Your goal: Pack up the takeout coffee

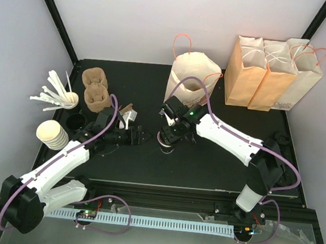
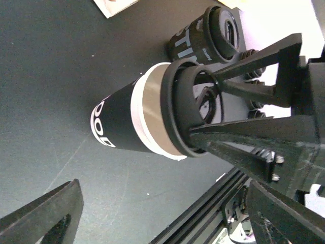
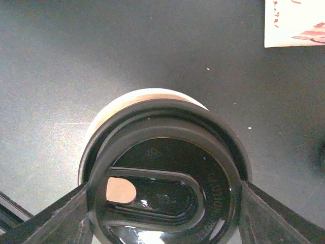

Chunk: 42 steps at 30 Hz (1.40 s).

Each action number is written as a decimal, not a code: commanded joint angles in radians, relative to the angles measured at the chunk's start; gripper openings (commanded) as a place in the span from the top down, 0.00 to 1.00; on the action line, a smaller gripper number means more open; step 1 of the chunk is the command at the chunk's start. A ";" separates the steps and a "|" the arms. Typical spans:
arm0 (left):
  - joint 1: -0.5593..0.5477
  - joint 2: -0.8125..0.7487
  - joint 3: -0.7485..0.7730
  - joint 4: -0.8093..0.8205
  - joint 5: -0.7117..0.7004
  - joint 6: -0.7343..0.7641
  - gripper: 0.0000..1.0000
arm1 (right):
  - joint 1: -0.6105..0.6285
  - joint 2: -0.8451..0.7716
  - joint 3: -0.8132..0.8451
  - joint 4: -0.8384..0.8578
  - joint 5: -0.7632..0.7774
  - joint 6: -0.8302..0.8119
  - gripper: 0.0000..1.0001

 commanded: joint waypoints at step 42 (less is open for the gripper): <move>0.009 0.252 -0.050 0.281 0.077 -0.022 0.56 | 0.054 0.146 0.063 -0.047 0.005 -0.061 0.28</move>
